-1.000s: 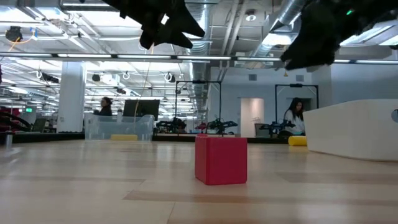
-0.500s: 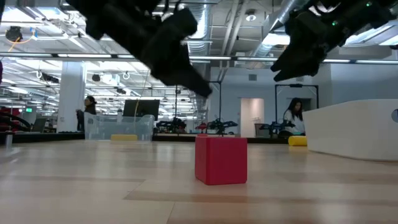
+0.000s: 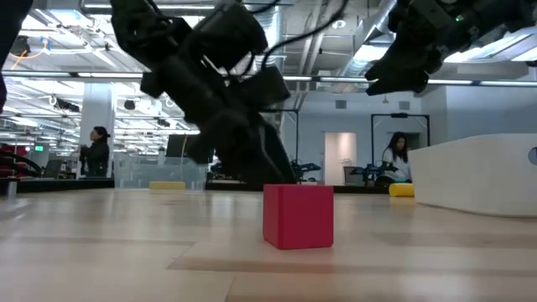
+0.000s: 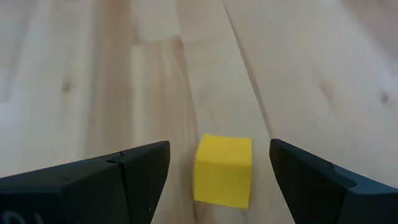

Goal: Sort & place blocks by color
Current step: Put the bottom yellow block into the transparent bin

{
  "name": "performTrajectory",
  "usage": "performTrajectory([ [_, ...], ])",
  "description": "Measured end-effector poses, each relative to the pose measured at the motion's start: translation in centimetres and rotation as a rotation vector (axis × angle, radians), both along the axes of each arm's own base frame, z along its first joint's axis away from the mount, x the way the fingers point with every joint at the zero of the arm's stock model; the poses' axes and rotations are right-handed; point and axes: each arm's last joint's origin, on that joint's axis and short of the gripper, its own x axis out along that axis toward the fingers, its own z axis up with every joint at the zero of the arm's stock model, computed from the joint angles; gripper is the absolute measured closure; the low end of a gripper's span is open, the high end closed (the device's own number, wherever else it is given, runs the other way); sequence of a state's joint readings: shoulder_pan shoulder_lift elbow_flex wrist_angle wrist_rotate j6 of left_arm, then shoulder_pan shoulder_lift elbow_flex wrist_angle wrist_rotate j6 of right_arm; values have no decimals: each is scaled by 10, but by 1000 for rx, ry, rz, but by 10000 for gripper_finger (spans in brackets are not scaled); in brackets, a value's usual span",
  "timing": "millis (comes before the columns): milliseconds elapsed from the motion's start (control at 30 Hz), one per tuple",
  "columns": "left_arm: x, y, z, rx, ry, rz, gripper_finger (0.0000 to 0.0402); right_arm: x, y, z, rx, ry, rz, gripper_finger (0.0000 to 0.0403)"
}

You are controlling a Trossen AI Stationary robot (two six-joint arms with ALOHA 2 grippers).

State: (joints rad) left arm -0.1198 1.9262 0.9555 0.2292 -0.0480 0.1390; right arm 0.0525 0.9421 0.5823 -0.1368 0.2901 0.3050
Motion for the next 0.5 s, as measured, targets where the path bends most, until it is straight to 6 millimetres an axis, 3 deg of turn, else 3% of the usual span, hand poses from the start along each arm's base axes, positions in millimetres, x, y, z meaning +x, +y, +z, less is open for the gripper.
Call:
performTrajectory([
  [267, 14, -1, -15, 27, 22, -21, 155, 0, 0, 0, -1, 0, -1, 121],
  [500, 12, 5, -15, -32, 60, -67, 287, 0, 1, 0, -2, 0, 3, 121],
])
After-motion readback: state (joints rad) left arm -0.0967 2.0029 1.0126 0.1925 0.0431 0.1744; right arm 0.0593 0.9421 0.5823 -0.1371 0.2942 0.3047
